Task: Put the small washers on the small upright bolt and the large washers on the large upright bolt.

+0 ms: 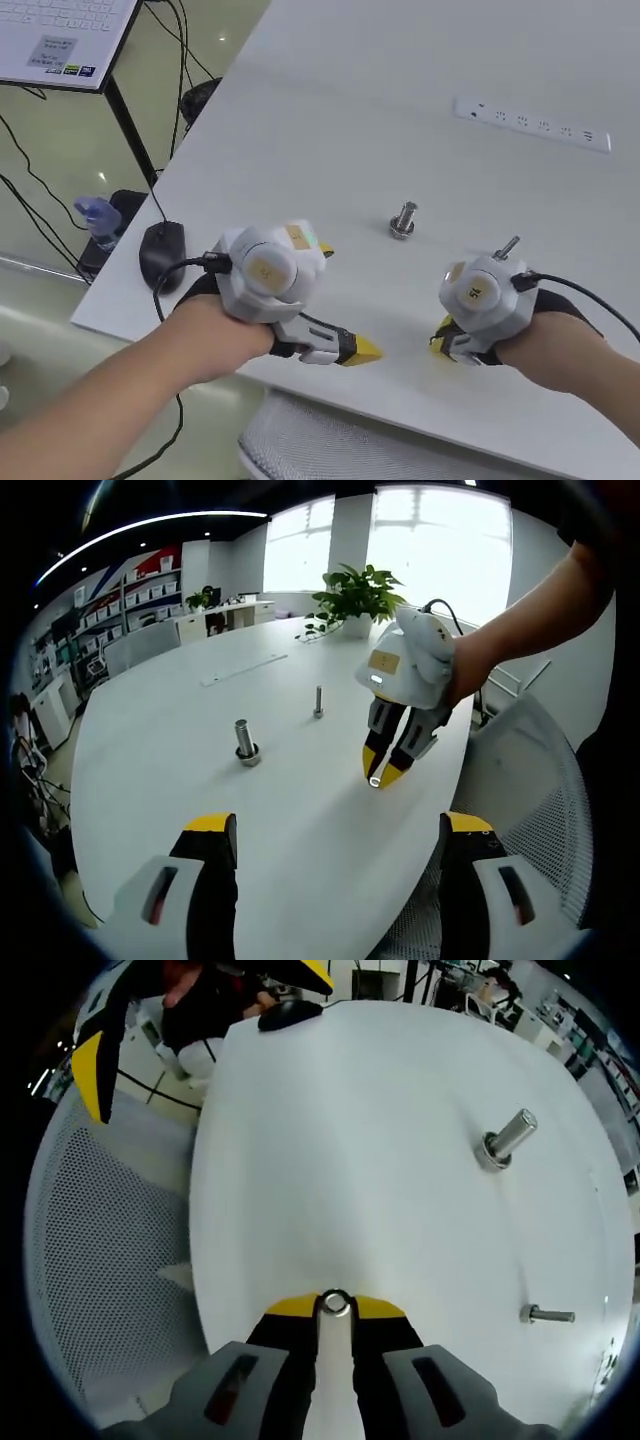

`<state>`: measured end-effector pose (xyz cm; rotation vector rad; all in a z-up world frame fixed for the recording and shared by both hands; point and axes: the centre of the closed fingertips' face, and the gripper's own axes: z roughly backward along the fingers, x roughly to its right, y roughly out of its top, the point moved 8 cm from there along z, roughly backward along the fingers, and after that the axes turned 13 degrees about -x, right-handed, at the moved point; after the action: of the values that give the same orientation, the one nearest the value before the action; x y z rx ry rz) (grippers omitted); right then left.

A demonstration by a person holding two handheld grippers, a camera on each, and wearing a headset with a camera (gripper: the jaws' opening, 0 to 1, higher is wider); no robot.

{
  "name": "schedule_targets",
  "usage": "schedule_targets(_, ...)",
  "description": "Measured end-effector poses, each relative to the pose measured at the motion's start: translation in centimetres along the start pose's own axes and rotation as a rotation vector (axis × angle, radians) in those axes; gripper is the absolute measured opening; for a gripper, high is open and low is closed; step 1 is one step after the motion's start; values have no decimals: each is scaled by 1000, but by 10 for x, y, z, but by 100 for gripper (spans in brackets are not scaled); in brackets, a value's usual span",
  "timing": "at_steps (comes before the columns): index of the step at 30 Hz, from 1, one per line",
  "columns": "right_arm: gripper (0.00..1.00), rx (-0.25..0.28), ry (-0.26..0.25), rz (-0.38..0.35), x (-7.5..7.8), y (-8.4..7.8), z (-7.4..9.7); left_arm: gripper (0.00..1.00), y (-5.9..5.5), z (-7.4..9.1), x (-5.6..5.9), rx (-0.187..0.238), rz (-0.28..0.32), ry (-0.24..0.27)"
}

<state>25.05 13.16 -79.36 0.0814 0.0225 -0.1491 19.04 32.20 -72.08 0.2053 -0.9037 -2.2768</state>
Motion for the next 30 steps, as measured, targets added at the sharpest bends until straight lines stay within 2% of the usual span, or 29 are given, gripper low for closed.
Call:
schedule_targets(8,12,-11,-26,-65,23,-26,14,82,3,-3,1,-6,-8,2)
schedule_targets(14,12,-10,-66,-130,54,-52,30,82,7,-6,1,-5,-11,0)
schedule_targets(19,12,-11,-100,-163,82,-65,46,82,8,-7,1,-13,-8,3)
schedule_targets(23,12,-13,-117,-172,101,-67,59,82,9,-8,0,-14,-7,5)
schedule_targets(30,12,-3,-136,-168,116,-55,78,82,12,-8,1,-15,-3,6)
